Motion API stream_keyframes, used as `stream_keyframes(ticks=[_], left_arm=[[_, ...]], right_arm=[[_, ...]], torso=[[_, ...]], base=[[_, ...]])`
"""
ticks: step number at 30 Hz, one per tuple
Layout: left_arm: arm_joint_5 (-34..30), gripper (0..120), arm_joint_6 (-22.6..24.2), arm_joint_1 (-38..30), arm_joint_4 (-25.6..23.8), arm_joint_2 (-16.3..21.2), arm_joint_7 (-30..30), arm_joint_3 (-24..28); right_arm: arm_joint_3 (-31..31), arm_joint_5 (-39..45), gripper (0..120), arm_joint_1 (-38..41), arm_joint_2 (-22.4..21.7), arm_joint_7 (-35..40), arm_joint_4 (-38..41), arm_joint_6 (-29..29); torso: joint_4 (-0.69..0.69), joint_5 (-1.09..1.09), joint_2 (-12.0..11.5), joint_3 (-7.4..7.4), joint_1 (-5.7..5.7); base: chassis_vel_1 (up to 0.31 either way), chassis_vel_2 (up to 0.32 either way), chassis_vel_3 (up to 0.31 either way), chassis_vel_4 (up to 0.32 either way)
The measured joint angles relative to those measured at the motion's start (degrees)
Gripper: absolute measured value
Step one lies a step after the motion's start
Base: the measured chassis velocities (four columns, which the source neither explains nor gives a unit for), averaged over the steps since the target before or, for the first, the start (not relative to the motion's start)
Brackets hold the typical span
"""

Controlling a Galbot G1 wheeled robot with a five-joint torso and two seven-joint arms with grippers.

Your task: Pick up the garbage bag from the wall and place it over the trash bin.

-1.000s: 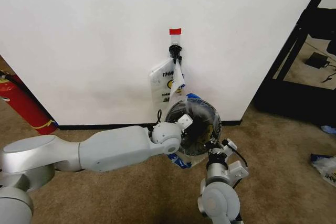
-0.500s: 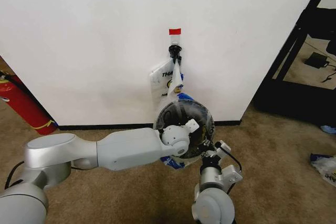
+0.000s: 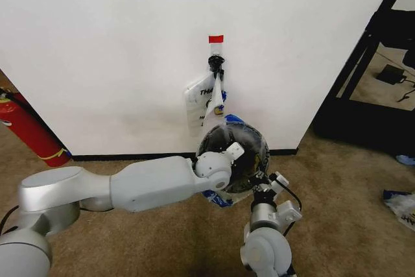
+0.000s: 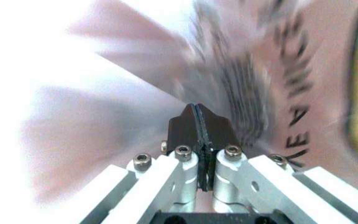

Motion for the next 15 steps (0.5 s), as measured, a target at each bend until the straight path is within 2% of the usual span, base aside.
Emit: stream_keyframes(ticks=[1, 4, 6, 8, 12, 14, 15], left_arm=[[-0.8, 0, -0.2, 0.2, -3.1, 1.2, -0.3, -1.3], [-1.9, 0, -2.3, 1.4, -8.2, 4.5, 1.4, -3.9], [-2.0, 0, -3.7, 2.1, -9.4, 5.5, 2.8, -4.9], [-2.6, 1, -8.2, 5.0, -12.8, 8.5, 6.4, -9.0], [-4.1, 18, -16.9, 12.9, -17.8, 13.4, 9.6, -17.1], [-3.9, 18, -17.6, 13.7, -18.0, 13.8, 9.9, -17.7], [-2.7, 26, -20.9, 17.8, -19.5, 15.6, 11.5, -20.8]], right_arm=[[0.2, 0.5, 0, 0.4, 0.1, 0.3, -0.4, -0.1], [0.7, 1.2, 0, 0.9, 0.1, 0.7, -1.0, -0.3], [0.8, 1.5, 0, 1.0, 0.1, 0.8, -1.0, -0.3], [1.3, 2.6, 0, 1.1, 0.0, 1.0, -1.0, -0.6], [2.6, 6.9, 0, 1.1, -0.6, 1.6, 0.3, -1.2], [2.7, 7.2, 0, 1.1, -0.7, 1.7, 0.4, -1.2], [3.1, 9.1, 0, 1.1, -1.0, 2.2, 0.9, -1.6]], torso=[[-0.01, 0.01, 0.0, 0.0, 0.0], [-0.01, 0.01, 0.0, 0.0, 0.0], [-0.01, 0.0, 0.0, 0.0, 0.0], [0.01, 0.0, 0.0, 0.0, 0.0], [-0.01, 0.0, 0.0, -0.01, 0.0], [-0.01, 0.01, 0.0, -0.01, 0.0], [0.01, -0.02, 0.0, 0.0, 0.0]], base=[[0.0, 0.0, 0.0, 0.0], [0.0, 0.0, 0.0, 0.0], [0.0, 0.0, 0.0, 0.0], [0.0, 0.0, 0.0, 0.0], [0.0, 0.0, 0.0, 0.0], [0.0, 0.0, 0.0, 0.0], [0.0, 0.0, 0.0, 0.0]])
